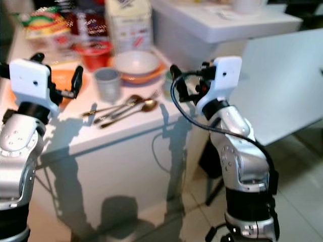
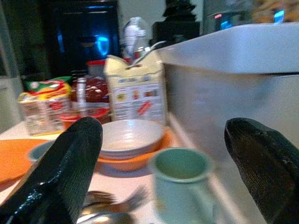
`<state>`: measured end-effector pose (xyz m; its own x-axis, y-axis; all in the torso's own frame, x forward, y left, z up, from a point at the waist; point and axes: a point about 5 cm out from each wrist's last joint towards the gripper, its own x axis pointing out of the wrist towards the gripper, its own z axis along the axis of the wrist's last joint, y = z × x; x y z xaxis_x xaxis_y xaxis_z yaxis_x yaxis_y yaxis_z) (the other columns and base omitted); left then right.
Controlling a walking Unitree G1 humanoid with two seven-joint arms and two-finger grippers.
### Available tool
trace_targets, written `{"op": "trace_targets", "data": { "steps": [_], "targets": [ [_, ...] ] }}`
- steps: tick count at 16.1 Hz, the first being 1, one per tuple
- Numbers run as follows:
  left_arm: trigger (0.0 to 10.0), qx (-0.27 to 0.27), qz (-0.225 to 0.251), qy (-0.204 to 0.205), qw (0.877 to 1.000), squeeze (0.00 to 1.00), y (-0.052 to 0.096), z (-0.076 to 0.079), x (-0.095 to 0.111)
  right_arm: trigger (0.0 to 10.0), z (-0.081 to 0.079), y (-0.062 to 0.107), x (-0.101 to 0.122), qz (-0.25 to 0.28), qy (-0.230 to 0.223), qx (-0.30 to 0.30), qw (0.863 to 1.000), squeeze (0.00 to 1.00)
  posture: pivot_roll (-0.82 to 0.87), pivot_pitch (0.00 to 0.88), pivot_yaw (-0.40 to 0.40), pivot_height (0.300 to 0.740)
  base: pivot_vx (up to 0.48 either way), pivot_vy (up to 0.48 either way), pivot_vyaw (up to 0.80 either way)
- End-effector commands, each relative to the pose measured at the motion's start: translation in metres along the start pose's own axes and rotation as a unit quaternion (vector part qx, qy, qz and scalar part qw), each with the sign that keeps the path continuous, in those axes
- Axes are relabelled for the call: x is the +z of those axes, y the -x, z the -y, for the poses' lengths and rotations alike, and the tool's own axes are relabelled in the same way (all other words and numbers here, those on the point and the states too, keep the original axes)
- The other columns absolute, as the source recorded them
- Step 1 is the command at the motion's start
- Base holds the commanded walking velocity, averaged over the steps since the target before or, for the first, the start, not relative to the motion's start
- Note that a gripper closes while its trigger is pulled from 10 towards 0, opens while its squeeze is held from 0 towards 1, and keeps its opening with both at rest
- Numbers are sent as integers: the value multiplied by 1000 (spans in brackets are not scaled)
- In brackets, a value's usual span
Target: Setting the table
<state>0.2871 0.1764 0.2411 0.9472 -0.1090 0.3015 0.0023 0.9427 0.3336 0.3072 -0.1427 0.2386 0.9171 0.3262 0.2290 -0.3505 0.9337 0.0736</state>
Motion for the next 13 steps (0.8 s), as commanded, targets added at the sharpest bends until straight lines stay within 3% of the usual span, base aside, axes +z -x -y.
{"op": "trace_targets", "data": {
  "steps": [1,9,13],
  "targets": [
    [10000,-19,0,0,1000,0,0,5,2,10000,0,2,1,-4,-3,10,1000,0,82,0,-34,740,386,0,0],
    [10000,-13,-13,-23,1000,0,4,-7,-1,10000,-13,4,-1,-18,-6,64,998,0,84,0,-36,740,382,0,0],
    [10000,-13,-27,-34,999,0,6,-9,-3,10000,-20,5,-6,-34,3,93,995,0,86,0,-39,740,0,0,0]
  ]
}}
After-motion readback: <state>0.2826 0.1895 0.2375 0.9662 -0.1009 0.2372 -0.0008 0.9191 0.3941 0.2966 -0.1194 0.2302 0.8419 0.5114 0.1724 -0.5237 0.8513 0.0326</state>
